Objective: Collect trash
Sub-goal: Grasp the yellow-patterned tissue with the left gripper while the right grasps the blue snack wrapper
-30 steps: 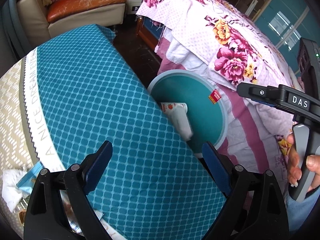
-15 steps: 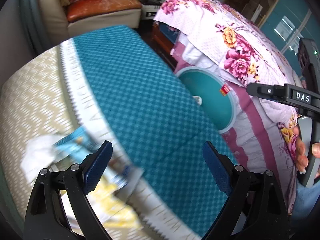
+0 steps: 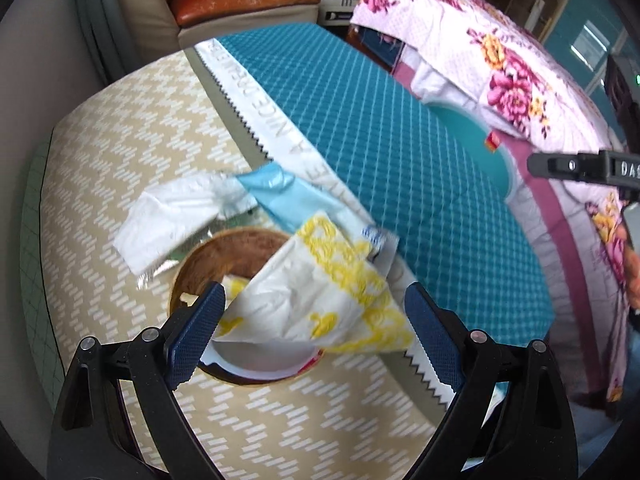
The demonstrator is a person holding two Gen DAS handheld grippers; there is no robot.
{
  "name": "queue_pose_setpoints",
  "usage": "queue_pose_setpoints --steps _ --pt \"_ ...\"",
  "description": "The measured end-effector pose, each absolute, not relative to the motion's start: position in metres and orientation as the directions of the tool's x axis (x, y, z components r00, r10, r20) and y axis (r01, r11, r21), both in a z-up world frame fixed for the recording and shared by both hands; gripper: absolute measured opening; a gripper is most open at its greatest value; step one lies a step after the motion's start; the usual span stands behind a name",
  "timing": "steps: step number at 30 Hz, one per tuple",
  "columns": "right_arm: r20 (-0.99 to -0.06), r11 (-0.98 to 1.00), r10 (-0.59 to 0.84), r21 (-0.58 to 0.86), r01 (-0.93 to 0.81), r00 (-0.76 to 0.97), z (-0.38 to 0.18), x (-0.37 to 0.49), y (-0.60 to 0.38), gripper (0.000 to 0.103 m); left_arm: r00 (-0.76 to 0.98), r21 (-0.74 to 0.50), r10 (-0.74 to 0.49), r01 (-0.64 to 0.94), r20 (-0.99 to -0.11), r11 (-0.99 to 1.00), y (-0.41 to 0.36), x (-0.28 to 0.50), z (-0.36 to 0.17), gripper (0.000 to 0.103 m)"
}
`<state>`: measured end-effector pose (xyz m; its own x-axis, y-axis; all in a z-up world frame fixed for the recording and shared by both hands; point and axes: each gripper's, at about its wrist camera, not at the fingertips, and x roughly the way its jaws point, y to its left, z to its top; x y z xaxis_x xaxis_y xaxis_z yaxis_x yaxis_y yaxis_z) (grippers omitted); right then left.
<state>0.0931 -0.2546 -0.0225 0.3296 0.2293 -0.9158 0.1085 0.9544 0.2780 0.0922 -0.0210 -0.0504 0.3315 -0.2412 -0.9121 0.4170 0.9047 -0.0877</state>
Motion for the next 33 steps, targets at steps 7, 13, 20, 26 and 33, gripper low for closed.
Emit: queue_pose_setpoints --steps 7,13,20,26,33 --pt "-0.92 0.954 0.234 0.28 0.108 0.314 -0.028 0.095 -0.246 0.077 0.319 -0.071 -0.224 0.429 -0.921 0.901 -0.024 0.092 -0.067 0.092" --pt "-0.923 0.95 0.243 0.288 0.117 0.297 -0.036 0.097 -0.246 0.077 0.325 -0.065 -0.224 0.435 -0.919 0.898 -0.026 0.089 -0.075 0.084" --pt "-0.926 0.949 0.256 0.296 0.11 0.278 -0.043 0.097 -0.245 0.077 0.303 -0.106 -0.241 0.403 -0.922 0.909 -0.021 0.09 -0.08 0.046" --pt "-0.928 0.95 0.255 0.293 0.11 0.27 -0.047 0.097 -0.244 0.077 0.32 -0.151 -0.282 0.378 -0.904 0.913 -0.016 0.082 -0.07 0.021" --pt "-0.93 0.952 0.268 0.296 0.082 0.252 -0.048 0.102 -0.23 0.077 0.379 -0.228 -0.354 0.339 -0.855 0.913 0.007 0.079 -0.033 0.016"
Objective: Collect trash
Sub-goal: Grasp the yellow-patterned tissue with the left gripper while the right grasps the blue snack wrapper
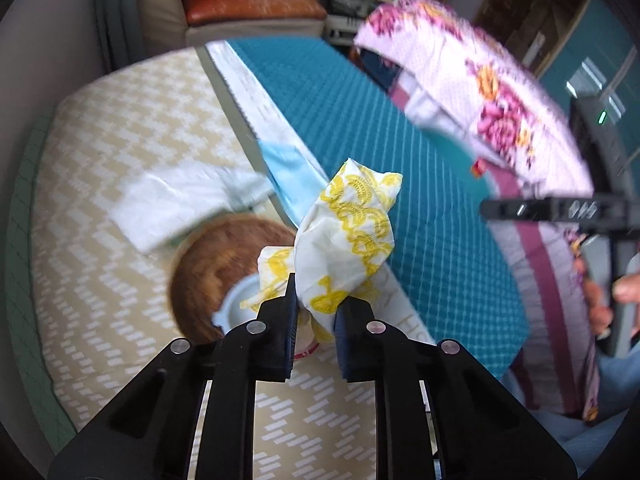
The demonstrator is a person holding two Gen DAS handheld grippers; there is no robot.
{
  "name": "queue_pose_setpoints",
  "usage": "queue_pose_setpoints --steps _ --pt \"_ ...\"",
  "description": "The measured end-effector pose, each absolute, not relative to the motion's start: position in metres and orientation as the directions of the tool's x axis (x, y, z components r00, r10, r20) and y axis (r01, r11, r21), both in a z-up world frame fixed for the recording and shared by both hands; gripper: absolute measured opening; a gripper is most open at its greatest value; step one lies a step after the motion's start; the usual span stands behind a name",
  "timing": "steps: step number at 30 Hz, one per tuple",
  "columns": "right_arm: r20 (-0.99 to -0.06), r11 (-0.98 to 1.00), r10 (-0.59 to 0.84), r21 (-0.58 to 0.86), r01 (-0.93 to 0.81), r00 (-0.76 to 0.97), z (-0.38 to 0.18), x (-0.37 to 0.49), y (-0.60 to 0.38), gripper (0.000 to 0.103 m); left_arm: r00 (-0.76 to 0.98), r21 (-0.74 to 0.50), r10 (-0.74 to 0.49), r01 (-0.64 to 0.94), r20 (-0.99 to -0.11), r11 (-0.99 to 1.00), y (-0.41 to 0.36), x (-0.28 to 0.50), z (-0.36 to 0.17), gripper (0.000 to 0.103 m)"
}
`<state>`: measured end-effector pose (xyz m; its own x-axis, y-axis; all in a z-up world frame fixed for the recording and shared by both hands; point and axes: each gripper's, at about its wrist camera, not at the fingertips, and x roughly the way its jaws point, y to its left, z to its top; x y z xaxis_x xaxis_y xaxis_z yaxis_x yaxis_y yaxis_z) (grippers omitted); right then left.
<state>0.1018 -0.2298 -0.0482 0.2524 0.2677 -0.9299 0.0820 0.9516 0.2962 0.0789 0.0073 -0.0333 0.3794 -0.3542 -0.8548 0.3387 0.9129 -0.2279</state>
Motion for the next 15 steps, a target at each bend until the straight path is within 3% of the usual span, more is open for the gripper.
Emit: queue_pose_setpoints --steps 15 --pt "-0.922 0.944 0.328 0.316 -0.09 0.207 -0.057 0.158 -0.135 0.077 0.498 -0.281 -0.31 0.134 -0.81 0.95 0.092 0.107 -0.017 0.016"
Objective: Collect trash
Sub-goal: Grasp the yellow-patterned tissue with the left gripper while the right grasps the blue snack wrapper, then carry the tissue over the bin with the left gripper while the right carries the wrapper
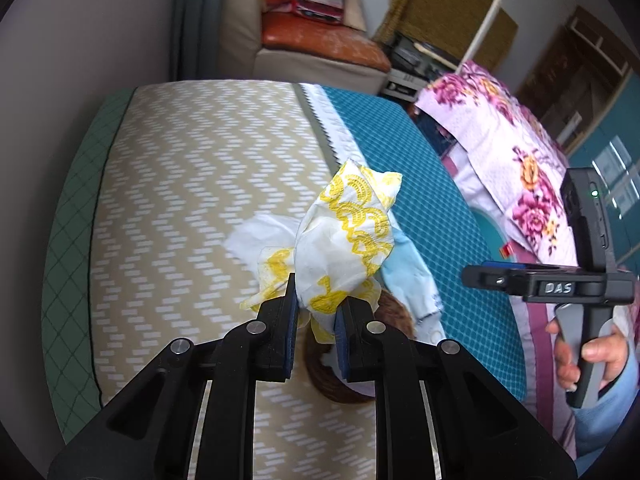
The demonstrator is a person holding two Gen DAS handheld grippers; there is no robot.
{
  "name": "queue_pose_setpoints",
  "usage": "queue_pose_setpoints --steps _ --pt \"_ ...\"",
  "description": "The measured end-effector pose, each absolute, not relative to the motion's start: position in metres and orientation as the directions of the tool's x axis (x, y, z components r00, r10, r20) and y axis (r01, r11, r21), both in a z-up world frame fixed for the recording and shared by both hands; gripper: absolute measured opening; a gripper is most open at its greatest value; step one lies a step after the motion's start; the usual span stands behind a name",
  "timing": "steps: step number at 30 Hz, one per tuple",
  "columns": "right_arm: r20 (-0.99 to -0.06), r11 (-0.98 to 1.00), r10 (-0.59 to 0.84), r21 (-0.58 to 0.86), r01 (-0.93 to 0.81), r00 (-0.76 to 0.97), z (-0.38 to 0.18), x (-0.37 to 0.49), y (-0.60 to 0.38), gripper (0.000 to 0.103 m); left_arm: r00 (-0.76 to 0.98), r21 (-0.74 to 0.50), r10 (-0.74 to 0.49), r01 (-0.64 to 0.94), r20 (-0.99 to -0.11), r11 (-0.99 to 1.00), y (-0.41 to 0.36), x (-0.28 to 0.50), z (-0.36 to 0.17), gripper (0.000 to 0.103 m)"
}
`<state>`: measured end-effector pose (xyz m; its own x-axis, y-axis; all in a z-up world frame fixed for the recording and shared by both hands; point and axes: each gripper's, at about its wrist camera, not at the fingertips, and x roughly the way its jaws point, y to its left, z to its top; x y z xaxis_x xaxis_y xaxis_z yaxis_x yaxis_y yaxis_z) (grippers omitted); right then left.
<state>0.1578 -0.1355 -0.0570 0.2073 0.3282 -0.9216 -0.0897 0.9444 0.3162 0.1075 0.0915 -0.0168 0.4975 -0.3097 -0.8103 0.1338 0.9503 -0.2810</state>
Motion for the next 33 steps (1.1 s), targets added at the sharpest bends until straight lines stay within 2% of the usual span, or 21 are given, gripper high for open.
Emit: queue_pose_setpoints --steps 1,4,10,11,13,14,15,24,33 --pt "-0.924 0.945 0.325 0.31 -0.102 0.2 -0.061 0.163 -0.127 0.077 0.498 -0.285 -0.309 0.127 -0.81 0.95 0.096 0.109 -0.018 0.016" --pt "-0.93 0.944 0.326 0.309 -0.117 0.172 -0.073 0.173 -0.112 0.063 0.498 -0.293 -0.309 0.112 -0.81 0.95 0.106 0.111 -0.021 0.016" --pt "-0.943 0.951 0.299 0.284 -0.12 0.145 -0.093 0.188 -0.094 0.06 0.495 -0.31 -0.315 0.096 -0.81 0.946 0.12 0.114 -0.024 0.016" --pt "-0.945 0.953 0.294 0.278 -0.123 0.144 -0.095 0.189 -0.093 0.057 0.495 -0.31 -0.315 0.093 -0.81 0.946 0.121 0.115 -0.024 0.016" --pt "-0.947 0.956 0.281 0.262 -0.135 0.156 -0.095 0.189 -0.088 0.047 0.495 -0.314 -0.316 0.089 -0.809 0.945 0.122 0.115 -0.025 0.016" --pt "-0.943 0.948 0.301 0.278 -0.155 0.145 -0.095 0.188 -0.085 0.028 0.495 -0.318 -0.318 0.088 -0.809 0.944 0.122 0.115 -0.025 0.016" --pt "-0.94 0.944 0.313 0.292 -0.157 0.137 -0.098 0.188 -0.082 0.021 0.494 -0.317 -0.318 0.09 -0.809 0.944 0.122 0.116 -0.025 0.016" --pt "-0.922 0.95 0.31 0.295 -0.098 0.233 -0.069 0.169 -0.12 0.017 0.49 -0.303 -0.333 0.143 -0.806 0.942 0.092 0.117 -0.016 0.016" --pt "-0.883 0.958 0.265 0.286 -0.005 0.387 -0.027 0.144 -0.188 0.017 0.462 -0.291 -0.382 0.257 -0.8 0.922 0.019 0.128 -0.005 0.016"
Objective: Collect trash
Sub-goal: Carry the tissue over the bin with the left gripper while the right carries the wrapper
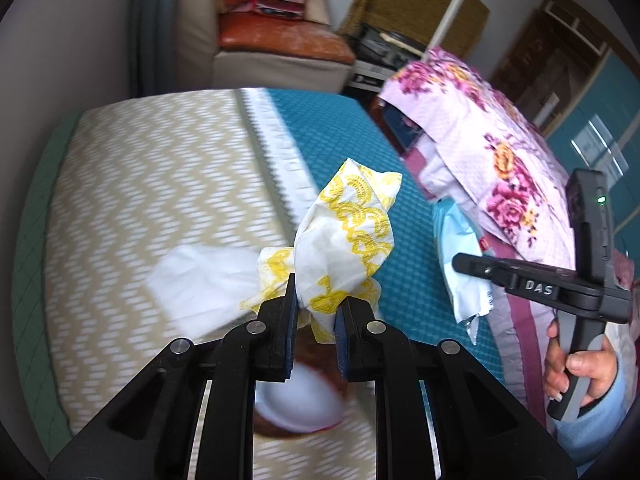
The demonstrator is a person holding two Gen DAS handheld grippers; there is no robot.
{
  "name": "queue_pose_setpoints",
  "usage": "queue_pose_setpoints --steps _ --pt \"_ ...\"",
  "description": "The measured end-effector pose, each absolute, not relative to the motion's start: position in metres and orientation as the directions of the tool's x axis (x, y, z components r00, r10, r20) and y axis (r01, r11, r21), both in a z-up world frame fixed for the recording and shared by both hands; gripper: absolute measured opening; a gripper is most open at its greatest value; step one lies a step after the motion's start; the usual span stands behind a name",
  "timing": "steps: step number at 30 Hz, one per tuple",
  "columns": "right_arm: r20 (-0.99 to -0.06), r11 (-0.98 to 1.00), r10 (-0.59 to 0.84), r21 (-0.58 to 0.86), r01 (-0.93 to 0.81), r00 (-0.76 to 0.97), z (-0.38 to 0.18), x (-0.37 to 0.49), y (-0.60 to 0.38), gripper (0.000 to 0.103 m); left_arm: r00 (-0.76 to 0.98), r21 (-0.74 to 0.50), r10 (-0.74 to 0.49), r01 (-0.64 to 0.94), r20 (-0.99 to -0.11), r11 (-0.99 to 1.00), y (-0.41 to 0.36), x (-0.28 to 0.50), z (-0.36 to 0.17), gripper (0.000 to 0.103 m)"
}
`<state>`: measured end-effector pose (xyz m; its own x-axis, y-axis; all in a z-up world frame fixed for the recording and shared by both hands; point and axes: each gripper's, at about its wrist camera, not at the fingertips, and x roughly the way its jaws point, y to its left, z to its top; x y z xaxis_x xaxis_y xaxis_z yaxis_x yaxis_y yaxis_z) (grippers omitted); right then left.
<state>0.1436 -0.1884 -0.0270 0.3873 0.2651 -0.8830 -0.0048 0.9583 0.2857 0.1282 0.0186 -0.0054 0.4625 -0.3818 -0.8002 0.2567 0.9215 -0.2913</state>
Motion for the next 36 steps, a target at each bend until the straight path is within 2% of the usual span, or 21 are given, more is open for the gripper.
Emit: queue_pose_setpoints --steps 17,36 --pt "-0.814 0.921 0.231 0.359 0.149 0.534 0.003 0.112 -0.319 0.017 0.385 -0.195 -0.384 0.447 -0.839 0.873 -0.143 0.146 -0.013 0.016" --pt "-0.796 0.874 0.134 0.376 0.308 0.591 0.003 0.089 -0.425 0.018 0.285 -0.196 -0.403 0.55 -0.869 0.812 -0.265 0.168 -0.037 0.017"
